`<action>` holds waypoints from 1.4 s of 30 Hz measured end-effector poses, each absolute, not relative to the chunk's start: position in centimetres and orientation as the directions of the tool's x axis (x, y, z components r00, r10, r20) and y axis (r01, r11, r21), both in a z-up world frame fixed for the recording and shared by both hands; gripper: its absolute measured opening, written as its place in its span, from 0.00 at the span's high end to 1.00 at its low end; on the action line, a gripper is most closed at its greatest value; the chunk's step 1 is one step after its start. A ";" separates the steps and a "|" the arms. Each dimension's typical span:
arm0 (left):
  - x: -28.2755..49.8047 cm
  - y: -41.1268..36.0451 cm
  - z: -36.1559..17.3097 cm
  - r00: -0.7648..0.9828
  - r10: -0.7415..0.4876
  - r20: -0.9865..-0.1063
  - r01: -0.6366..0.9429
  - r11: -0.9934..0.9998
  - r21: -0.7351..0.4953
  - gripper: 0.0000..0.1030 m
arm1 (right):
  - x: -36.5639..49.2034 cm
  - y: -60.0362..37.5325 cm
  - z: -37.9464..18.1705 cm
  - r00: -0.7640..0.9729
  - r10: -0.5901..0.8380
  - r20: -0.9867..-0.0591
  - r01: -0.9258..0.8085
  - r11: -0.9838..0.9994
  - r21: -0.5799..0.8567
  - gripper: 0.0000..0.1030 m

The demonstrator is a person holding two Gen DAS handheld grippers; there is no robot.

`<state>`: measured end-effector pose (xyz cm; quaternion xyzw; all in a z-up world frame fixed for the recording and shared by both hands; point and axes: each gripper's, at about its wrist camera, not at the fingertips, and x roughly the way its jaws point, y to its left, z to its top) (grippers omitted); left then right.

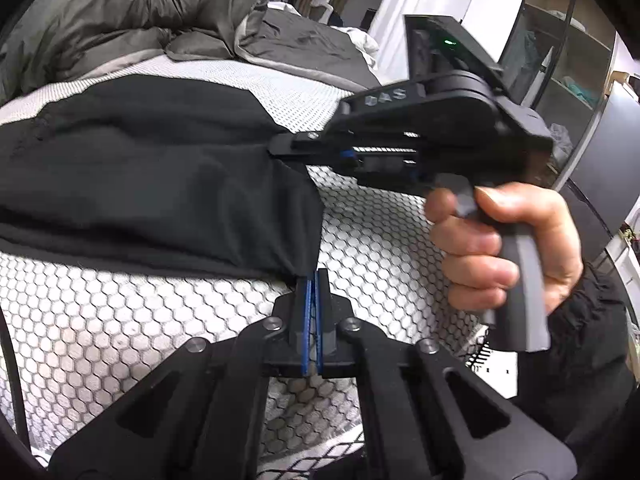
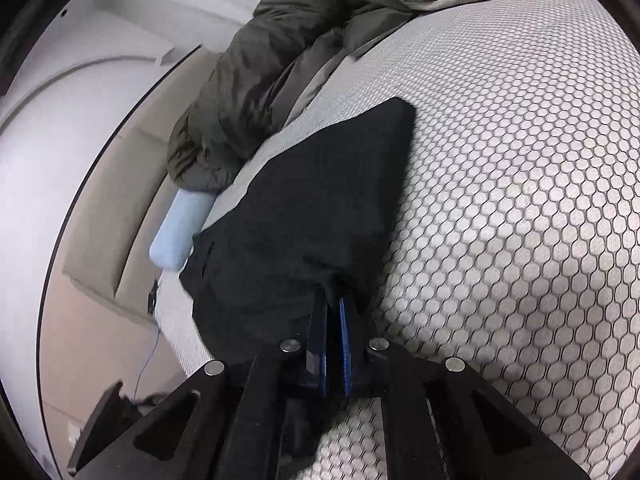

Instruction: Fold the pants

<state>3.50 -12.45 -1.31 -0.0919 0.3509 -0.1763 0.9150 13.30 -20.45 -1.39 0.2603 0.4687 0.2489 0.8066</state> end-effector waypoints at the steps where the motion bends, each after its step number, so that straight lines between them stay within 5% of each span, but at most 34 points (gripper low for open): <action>1: 3.5 -12.5 -1.4 0.688 -0.387 -0.614 0.257 0.921 -0.293 1.00 | 13.5 -20.5 -1.6 0.442 0.641 -0.627 -0.150 0.742 0.653 0.95; 9: 0.8 -10.8 0.3 0.666 -0.425 -0.613 0.275 0.904 -0.328 0.99 | 9.8 -23.2 -0.8 0.420 0.671 -0.611 -0.100 0.703 0.704 0.66; 14: 0.4 -8.4 4.6 0.753 -0.364 -0.548 0.281 0.931 -0.233 0.51 | 7.4 -21.6 -2.6 0.323 0.740 -0.589 -0.121 0.650 0.750 0.66; 15: 1.1 -7.8 5.4 0.774 -0.332 -0.539 0.262 0.943 -0.205 0.51 | 7.4 -21.2 -3.2 0.306 0.747 -0.589 -0.105 0.642 0.759 0.66; 18: 3.4 -6.4 6.4 0.789 -0.305 -0.533 0.238 0.952 -0.193 0.51 | 7.2 -20.0 -3.9 0.305 0.748 -0.590 -0.090 0.639 0.764 0.95; 20: 5.4 -5.7 6.6 0.791 -0.292 -0.537 0.227 0.956 -0.186 0.51 | 6.1 -19.0 -2.6 0.318 0.742 -0.590 -0.154 0.654 0.740 0.98; 29: 10.6 -6.3 2.9 0.683 -0.333 -0.650 0.264 0.942 -0.206 0.51 | 2.7 -16.1 -2.8 0.190 0.708 -0.680 -0.261 0.704 0.660 0.91; 33: 7.7 -8.3 1.5 0.657 -0.397 -0.640 0.366 0.911 -0.189 0.44 | 2.7 -19.6 1.3 0.361 0.699 -0.617 -0.267 0.712 0.650 0.59; 40: 6.0 -12.2 -2.2 0.619 -0.316 -0.719 0.449 0.893 -0.006 0.41 | 9.9 -20.4 -1.1 0.408 0.648 -0.643 -0.065 0.724 0.687 0.59; 42: 6.1 -12.0 -2.5 0.601 -0.333 -0.727 0.461 0.887 -0.025 0.41 | 11.8 -20.1 -1.8 0.402 0.645 -0.650 -0.056 0.726 0.685 0.78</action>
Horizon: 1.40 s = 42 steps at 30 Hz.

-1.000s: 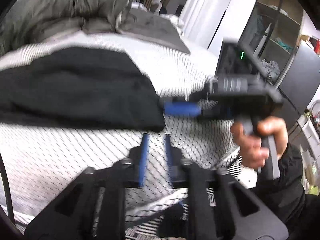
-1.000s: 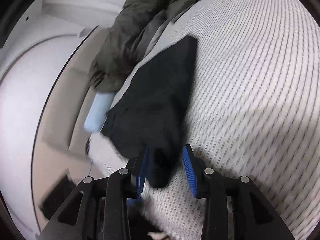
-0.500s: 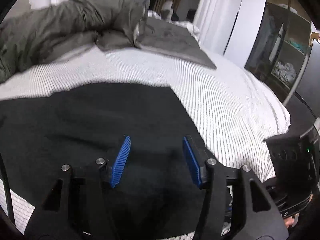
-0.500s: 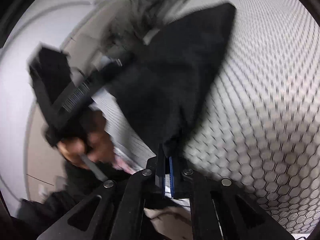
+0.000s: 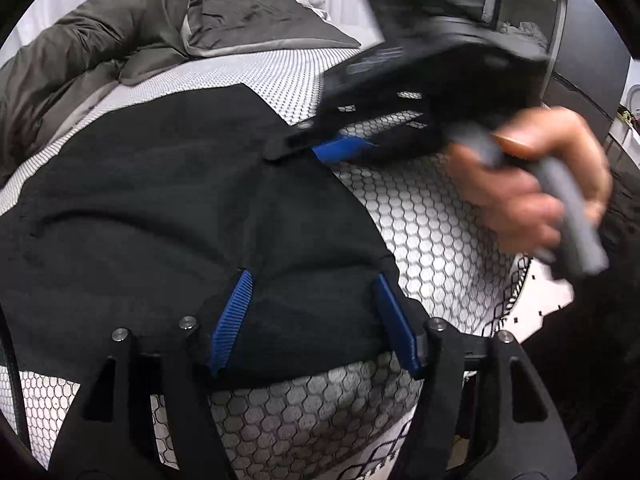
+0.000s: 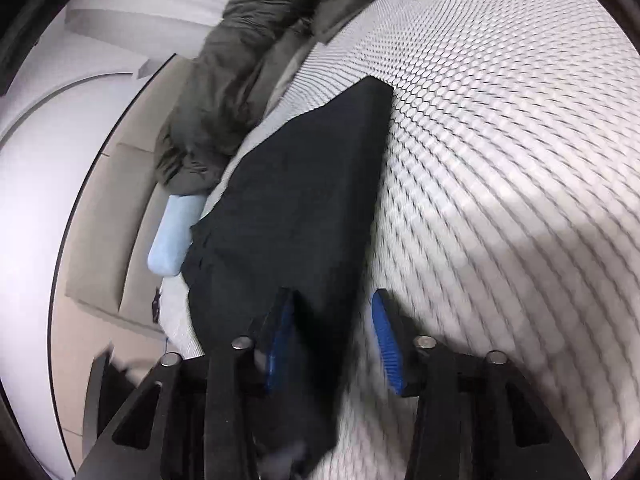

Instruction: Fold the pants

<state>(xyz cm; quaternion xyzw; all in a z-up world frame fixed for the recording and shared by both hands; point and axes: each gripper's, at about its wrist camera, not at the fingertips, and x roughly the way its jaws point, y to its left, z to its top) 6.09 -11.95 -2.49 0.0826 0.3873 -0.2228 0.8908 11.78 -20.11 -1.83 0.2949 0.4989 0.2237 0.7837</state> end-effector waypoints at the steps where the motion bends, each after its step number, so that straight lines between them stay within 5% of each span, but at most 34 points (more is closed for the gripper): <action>1: 6.0 -11.8 -2.6 0.597 -0.340 -0.727 0.462 0.886 -0.035 0.41 | 12.7 -19.9 -2.2 0.406 0.640 -0.652 -0.052 0.729 0.683 0.85; 11: 4.8 -10.1 -1.8 0.583 -0.392 -0.711 0.476 0.875 -0.091 0.39 | 21.4 -20.6 -1.3 0.522 0.534 -0.665 0.024 0.770 0.637 0.84; 14: 4.5 -8.2 0.0 0.575 -0.458 -0.678 0.452 0.868 -0.203 0.38 | 20.1 -20.8 -0.4 0.512 0.522 -0.682 0.028 0.784 0.620 0.64; 15: 4.5 -7.3 0.6 0.579 -0.476 -0.662 0.442 0.865 -0.236 0.37 | 19.1 -21.0 -0.1 0.511 0.528 -0.678 0.021 0.781 0.624 0.49; 17: 4.6 -5.2 2.0 0.613 -0.491 -0.619 0.418 0.866 -0.273 0.29 | 16.8 -20.8 0.1 0.491 0.569 -0.660 -0.020 0.765 0.644 0.42; 21: 5.3 -1.2 4.0 0.689 -0.442 -0.574 0.328 0.897 -0.298 0.29 | 13.8 -18.6 -1.4 0.375 0.678 -0.632 -0.100 0.707 0.700 0.45; 24: 5.6 2.4 5.3 0.745 -0.400 -0.535 0.253 0.910 -0.328 0.29 | 14.5 -16.1 -2.6 0.316 0.663 -0.679 -0.128 0.739 0.662 0.83; 25: 5.7 3.2 5.5 0.755 -0.388 -0.529 0.237 0.913 -0.332 0.29 | 15.0 -15.6 -2.8 0.302 0.658 -0.690 -0.128 0.745 0.655 0.88; 30: 5.9 8.2 5.0 0.779 -0.331 -0.533 0.135 0.918 -0.374 0.29 | 18.7 -18.6 -0.6 0.409 0.594 -0.693 -0.112 0.786 0.608 0.88; 37: 6.5 10.2 3.5 0.770 -0.273 -0.577 0.072 0.935 -0.346 0.29 | 16.1 -23.9 -0.4 0.462 0.569 -0.680 0.048 0.749 0.660 0.63; 40: 7.5 9.1 3.5 0.775 -0.246 -0.582 0.074 0.950 -0.303 0.28 | 12.5 -22.9 -1.2 0.446 0.603 -0.662 0.027 0.730 0.683 0.64; 42: 8.6 8.5 3.3 0.774 -0.224 -0.593 0.055 0.956 -0.290 0.28 | 10.9 -22.3 -1.5 0.436 0.607 -0.664 0.001 0.738 0.675 0.80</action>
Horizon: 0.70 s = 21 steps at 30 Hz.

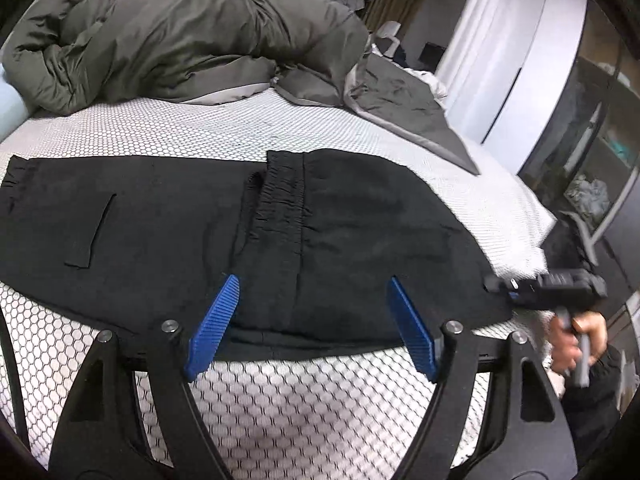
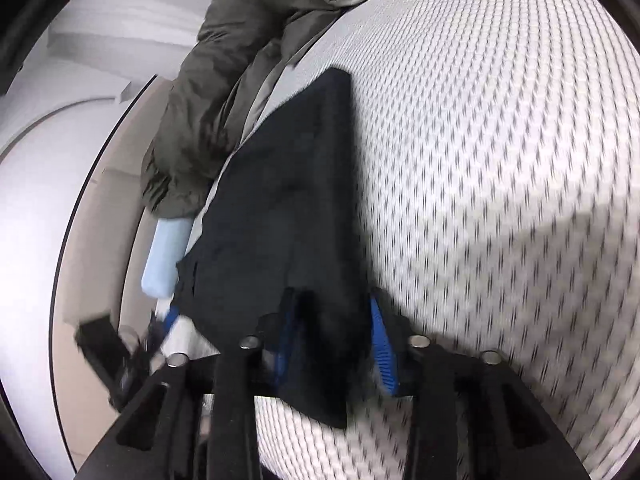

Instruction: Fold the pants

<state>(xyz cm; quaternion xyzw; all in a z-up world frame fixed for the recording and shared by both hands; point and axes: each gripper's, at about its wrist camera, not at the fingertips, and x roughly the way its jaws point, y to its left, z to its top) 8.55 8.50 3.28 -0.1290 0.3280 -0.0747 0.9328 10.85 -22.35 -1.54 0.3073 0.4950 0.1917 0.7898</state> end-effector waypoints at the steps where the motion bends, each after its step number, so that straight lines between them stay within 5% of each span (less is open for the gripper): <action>1: 9.0 8.4 3.1 0.771 -0.218 -0.598 0.042 0.955 -0.294 0.29 | 9.8 -22.9 -1.7 0.433 0.602 -0.671 -0.009 0.747 0.665 0.88; 12: 9.3 8.0 3.1 0.773 -0.188 -0.606 0.036 0.966 -0.254 0.29 | 4.6 -22.8 -0.3 0.398 0.568 -0.721 -0.073 0.803 0.592 0.90; 16: 9.2 8.1 3.2 0.777 -0.183 -0.602 0.035 0.968 -0.249 0.28 | 3.7 -23.9 1.2 0.436 0.587 -0.682 -0.085 0.781 0.618 0.72; 20: 9.4 8.2 3.1 0.774 -0.173 -0.609 0.025 0.969 -0.245 0.28 | 5.1 -23.8 -0.7 0.440 0.578 -0.687 -0.008 0.768 0.641 0.73; 21: 9.4 8.1 3.1 0.774 -0.171 -0.610 0.023 0.970 -0.243 0.28 | 5.7 -23.5 -1.2 0.437 0.564 -0.701 0.003 0.778 0.628 0.84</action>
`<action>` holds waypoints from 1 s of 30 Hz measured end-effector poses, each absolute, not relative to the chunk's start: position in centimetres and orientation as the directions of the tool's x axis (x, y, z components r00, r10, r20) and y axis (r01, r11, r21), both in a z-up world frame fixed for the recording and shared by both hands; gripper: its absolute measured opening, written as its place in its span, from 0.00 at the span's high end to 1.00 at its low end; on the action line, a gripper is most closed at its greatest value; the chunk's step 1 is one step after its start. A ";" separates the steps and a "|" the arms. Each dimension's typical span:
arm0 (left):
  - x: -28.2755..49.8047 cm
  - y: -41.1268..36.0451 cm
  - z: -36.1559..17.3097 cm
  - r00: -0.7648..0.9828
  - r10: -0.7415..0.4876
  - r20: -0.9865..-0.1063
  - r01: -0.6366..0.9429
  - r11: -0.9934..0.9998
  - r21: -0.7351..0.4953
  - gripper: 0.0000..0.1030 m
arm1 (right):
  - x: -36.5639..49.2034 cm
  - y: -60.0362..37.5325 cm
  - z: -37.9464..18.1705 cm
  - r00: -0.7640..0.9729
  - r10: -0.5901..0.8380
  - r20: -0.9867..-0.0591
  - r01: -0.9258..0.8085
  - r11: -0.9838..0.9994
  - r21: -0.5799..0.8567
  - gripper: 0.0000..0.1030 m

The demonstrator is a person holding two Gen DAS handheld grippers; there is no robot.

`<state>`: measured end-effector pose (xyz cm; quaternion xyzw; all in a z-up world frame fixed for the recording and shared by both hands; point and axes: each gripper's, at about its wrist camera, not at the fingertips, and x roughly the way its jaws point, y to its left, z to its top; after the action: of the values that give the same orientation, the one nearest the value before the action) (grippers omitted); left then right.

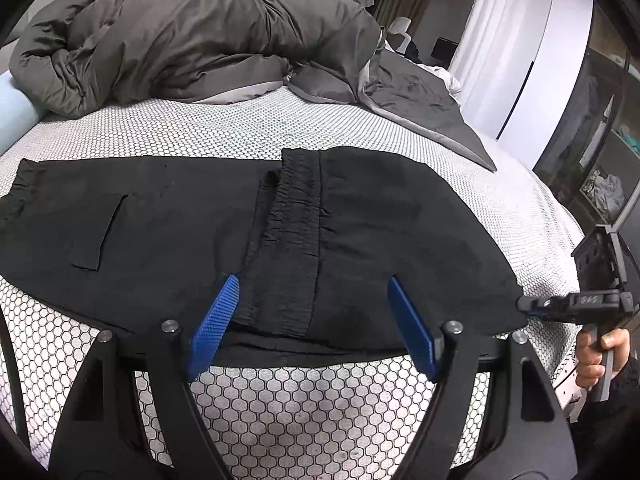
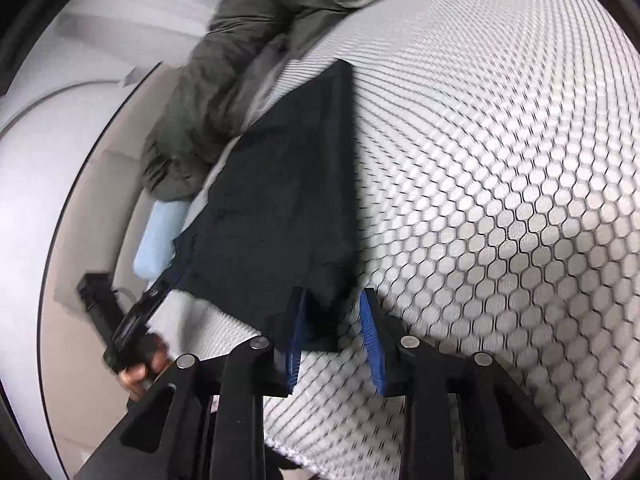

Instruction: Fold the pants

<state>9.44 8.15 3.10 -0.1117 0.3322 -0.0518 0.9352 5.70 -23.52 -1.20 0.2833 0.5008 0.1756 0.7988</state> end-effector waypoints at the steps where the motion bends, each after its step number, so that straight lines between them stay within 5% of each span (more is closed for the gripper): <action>1: 9.4 8.2 3.1 0.774 -0.171 -0.609 0.023 0.970 -0.243 0.28 | 5.9 -23.1 -1.4 0.428 0.556 -0.712 -0.002 0.789 0.615 0.93; 6: 9.0 8.5 3.6 0.785 -0.164 -0.598 0.020 0.971 -0.240 0.28 | 3.7 -21.9 1.7 0.454 0.580 -0.676 -0.115 0.791 0.601 0.96; 11: 8.8 9.5 3.5 0.781 -0.138 -0.609 -0.016 0.971 -0.240 0.28 | 4.4 -21.6 -0.7 0.381 0.510 -0.771 -0.039 0.842 0.538 0.95; 16: 9.5 10.0 1.6 0.737 -0.126 -0.664 -0.053 0.969 -0.242 0.28 | 4.3 -23.9 2.2 0.536 0.530 -0.657 -0.066 0.802 0.593 0.50; 24: 9.9 7.3 -1.0 0.626 -0.049 -0.779 -0.001 0.998 -0.064 0.28 | 6.5 -23.1 -0.1 0.497 0.505 -0.706 -0.022 0.821 0.571 0.50; 30: 8.9 7.6 3.0 0.706 -0.123 -0.697 0.055 0.991 -0.120 0.28 | 6.5 -23.9 0.7 0.536 0.501 -0.679 -0.006 0.807 0.591 0.50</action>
<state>8.95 7.62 3.02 -0.0451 0.3802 -0.0483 0.9225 6.51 -23.93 0.72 0.2709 0.4568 0.1521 0.8336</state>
